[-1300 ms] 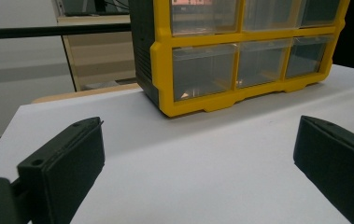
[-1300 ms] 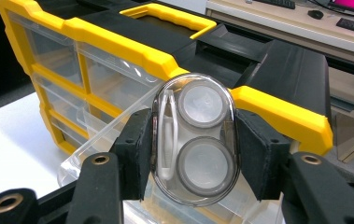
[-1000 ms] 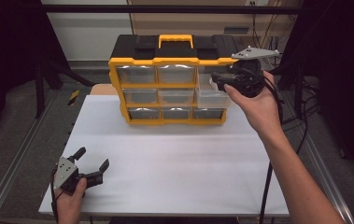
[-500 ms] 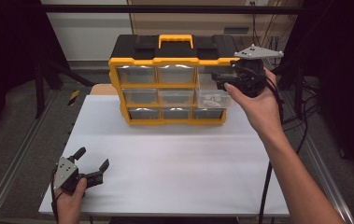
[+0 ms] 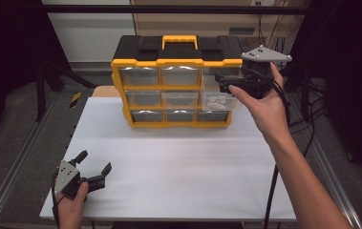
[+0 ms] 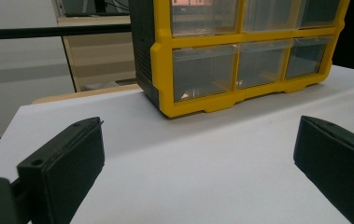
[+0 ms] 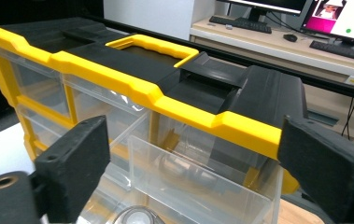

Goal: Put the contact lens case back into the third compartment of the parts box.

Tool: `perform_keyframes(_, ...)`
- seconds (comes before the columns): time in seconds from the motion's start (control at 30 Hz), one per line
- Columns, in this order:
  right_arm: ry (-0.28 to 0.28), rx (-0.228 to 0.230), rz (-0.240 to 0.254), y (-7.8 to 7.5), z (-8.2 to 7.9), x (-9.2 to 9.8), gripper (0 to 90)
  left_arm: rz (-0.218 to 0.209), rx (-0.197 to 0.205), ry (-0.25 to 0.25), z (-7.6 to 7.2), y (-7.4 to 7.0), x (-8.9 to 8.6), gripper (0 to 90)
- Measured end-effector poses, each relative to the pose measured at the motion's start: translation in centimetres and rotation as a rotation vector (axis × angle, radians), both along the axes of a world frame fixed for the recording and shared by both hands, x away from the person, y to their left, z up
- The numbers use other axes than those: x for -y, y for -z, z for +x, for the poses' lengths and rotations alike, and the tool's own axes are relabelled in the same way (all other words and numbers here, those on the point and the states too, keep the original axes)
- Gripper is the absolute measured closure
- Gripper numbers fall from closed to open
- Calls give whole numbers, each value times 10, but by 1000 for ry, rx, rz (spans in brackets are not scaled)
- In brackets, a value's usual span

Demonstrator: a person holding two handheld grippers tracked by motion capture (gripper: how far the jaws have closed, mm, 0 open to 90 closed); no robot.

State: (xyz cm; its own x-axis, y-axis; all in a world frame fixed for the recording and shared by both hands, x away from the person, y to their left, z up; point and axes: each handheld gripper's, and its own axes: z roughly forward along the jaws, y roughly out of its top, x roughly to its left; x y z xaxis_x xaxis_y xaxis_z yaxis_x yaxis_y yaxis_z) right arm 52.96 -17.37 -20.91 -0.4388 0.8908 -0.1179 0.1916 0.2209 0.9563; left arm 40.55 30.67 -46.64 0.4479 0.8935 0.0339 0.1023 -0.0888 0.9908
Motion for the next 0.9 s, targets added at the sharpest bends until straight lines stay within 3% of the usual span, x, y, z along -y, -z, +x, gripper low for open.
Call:
perform_keyframes(0.57, -11, 66, 64, 1, -3, 11, 46, 0, 0, -2, 0, 0, -1, 16)
perform_keyframes(0.9, -28, 98, 75, 2, -9, 22, 45, 1, 4, -2, 1, 0, 0, 16)
